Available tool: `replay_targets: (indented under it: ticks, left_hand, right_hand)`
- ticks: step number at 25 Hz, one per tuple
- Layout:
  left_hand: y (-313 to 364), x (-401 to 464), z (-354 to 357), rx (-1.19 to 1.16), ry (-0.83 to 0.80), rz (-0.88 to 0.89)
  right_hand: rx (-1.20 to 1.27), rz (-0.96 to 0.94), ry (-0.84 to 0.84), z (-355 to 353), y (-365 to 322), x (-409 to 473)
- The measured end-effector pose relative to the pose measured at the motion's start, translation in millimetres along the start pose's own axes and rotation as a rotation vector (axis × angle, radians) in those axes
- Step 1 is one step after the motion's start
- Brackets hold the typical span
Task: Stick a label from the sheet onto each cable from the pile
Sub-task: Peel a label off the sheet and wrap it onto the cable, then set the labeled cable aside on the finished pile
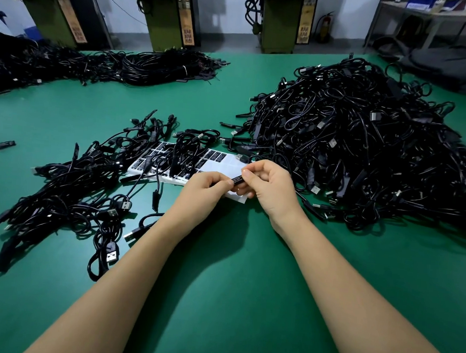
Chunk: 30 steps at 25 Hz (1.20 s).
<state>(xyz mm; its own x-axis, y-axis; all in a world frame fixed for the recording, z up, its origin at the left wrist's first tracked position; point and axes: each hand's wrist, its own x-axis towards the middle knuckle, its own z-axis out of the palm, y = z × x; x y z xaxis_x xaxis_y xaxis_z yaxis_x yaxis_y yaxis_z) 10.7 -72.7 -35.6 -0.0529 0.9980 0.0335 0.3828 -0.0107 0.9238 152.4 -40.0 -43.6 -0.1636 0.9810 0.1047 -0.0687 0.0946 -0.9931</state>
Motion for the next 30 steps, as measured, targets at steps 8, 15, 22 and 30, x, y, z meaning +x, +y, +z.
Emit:
replay_targets:
  ticks: [8, 15, 22, 30]
  left_hand:
    - [-8.3, -9.7, 1.1, 0.228, 0.107, 0.197]
    - [-9.0, -14.6, -0.7, 0.296, 0.277, 0.336]
    - [18.0, -13.8, -70.9, 0.228, 0.578, 0.321]
    - [-3.9, 2.3, -161.2, 0.994, 0.749, -0.115]
  right_hand:
    - [-0.021, 0.044, 0.040, -2.8, -1.0, 0.1]
    - [-0.027, 0.059, 0.009, -3.3, -2.8, -0.5]
    - [0.115, 0.065, 0.342, -15.3, -7.5, 3.0]
    - [-0.473, -0.162, 0.555, -20.3, -3.7, 2.6]
